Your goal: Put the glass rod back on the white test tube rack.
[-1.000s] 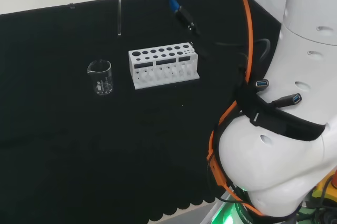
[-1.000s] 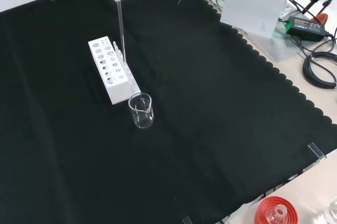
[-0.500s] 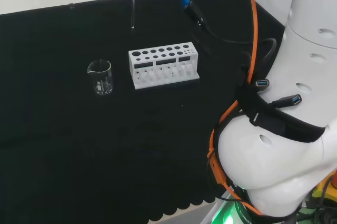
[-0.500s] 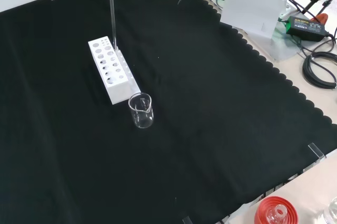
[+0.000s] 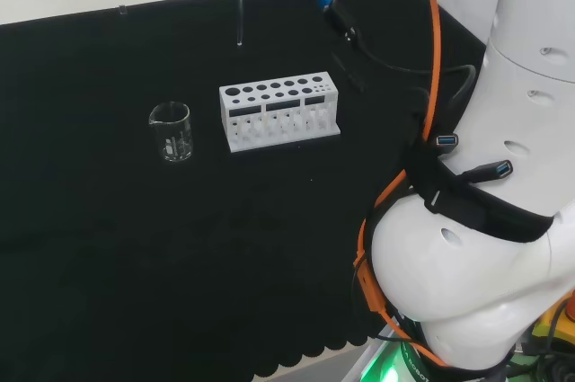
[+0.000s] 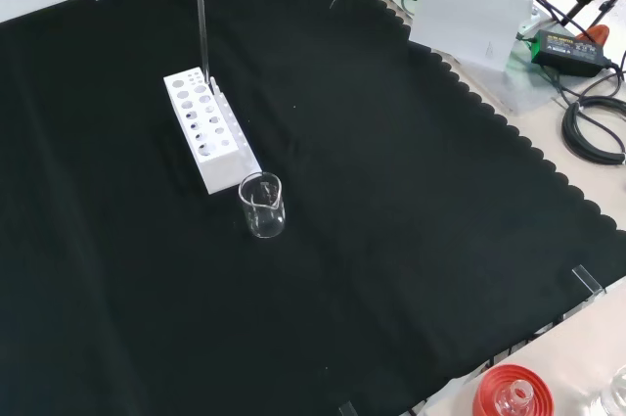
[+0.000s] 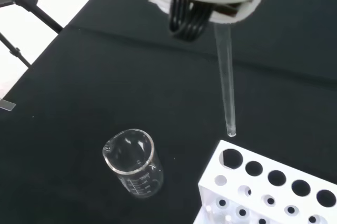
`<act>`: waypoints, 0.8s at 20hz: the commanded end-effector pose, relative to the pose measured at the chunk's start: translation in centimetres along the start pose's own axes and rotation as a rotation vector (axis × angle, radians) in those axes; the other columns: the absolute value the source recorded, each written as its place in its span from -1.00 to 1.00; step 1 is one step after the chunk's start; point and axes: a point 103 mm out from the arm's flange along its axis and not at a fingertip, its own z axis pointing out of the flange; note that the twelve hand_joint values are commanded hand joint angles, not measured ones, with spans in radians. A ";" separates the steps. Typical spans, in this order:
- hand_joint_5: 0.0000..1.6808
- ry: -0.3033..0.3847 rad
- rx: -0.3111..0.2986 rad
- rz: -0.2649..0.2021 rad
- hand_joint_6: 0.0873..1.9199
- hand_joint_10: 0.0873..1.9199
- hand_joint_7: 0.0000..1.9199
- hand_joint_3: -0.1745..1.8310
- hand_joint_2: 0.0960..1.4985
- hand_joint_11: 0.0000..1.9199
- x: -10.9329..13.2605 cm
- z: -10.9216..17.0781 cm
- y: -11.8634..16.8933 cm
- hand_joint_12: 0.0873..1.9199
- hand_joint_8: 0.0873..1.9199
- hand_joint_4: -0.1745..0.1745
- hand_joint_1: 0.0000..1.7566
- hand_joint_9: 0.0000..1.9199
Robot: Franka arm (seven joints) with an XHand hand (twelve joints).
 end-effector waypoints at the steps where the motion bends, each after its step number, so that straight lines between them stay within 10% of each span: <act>1: 0.34 0.005 0.001 0.021 -0.26 -0.48 0.35 -0.06 -0.23 0.59 -0.7 0.3 -0.9 -0.31 -0.13 -1.00 0.50 0.71; 16: 0.34 0.016 0.005 0.061 -0.26 -0.48 0.35 -0.06 -0.23 0.59 -1.3 1.9 -3.1 -0.31 -0.13 -1.00 0.50 0.71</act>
